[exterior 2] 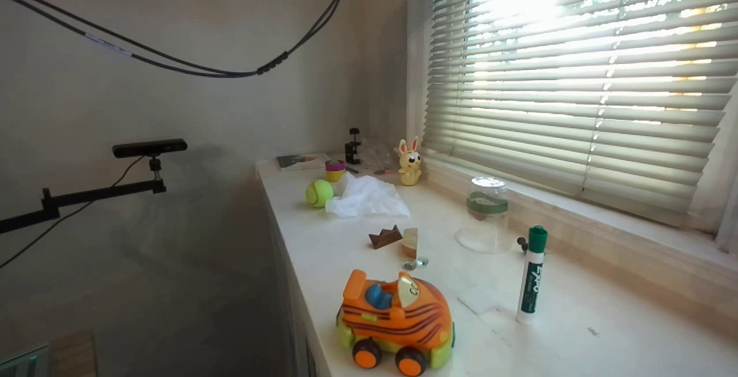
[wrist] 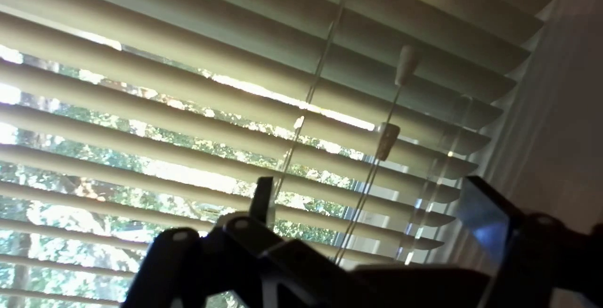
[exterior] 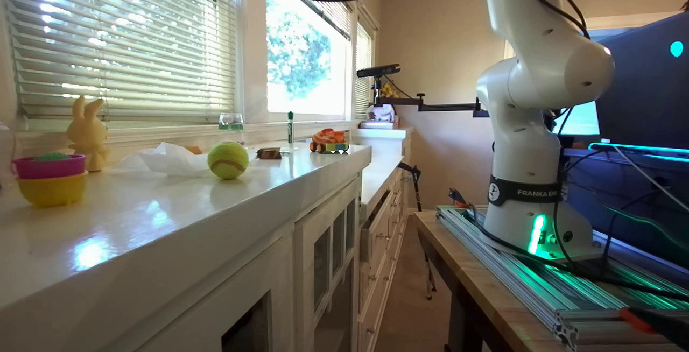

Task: Open the blinds of the window

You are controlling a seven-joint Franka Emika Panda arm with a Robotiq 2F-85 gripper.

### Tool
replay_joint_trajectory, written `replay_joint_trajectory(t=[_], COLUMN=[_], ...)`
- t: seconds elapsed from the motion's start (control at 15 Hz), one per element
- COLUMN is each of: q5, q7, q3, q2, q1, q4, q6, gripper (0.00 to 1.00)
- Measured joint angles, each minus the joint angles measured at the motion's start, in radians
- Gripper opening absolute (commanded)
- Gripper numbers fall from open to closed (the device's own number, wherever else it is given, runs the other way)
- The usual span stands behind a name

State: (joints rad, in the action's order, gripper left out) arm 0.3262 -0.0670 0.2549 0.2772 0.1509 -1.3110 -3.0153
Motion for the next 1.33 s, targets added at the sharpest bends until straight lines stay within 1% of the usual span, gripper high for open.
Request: replay_joint_trajectory(t=[1.33], q5=[-0.008], q7=[-0.02], q3=[0.011], q2=[0.141], q1=[-0.032], q4=[0.168], q6=[-0.004], gripper=[1.0])
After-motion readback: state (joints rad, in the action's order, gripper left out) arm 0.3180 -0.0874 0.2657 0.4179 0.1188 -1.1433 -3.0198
